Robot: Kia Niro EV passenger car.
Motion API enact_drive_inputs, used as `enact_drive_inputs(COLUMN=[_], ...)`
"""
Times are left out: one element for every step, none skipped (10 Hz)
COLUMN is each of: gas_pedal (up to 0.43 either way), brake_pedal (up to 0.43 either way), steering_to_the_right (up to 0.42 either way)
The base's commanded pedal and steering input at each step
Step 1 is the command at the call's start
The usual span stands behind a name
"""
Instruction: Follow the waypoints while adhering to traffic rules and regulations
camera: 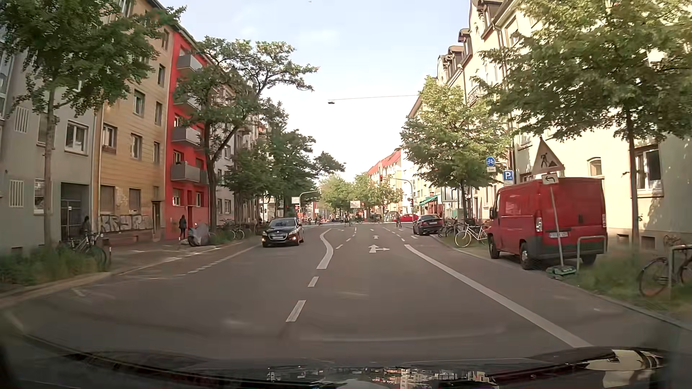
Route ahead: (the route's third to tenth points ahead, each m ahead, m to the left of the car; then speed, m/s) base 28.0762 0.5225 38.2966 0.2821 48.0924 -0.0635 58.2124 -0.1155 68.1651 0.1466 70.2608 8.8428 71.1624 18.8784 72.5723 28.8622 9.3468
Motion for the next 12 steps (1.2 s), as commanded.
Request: enact_drive_inputs(gas_pedal=[0.008, 0.008, 0.008, 0.008, 0.008, 0.008, 0.008, 0.0, 0.0, 0.0, 0.0, 0.0], brake_pedal=[0.0, 0.0, 0.0, 0.0, 0.0, 0.0, 0.0, 0.0, 0.0, 0.0, 0.0, 0.0], steering_to_the_right=[0.007, 0.007, 0.007, 0.006, 0.006, 0.006, 0.006, 0.003, -0.002, -0.006, -0.011, -0.015])
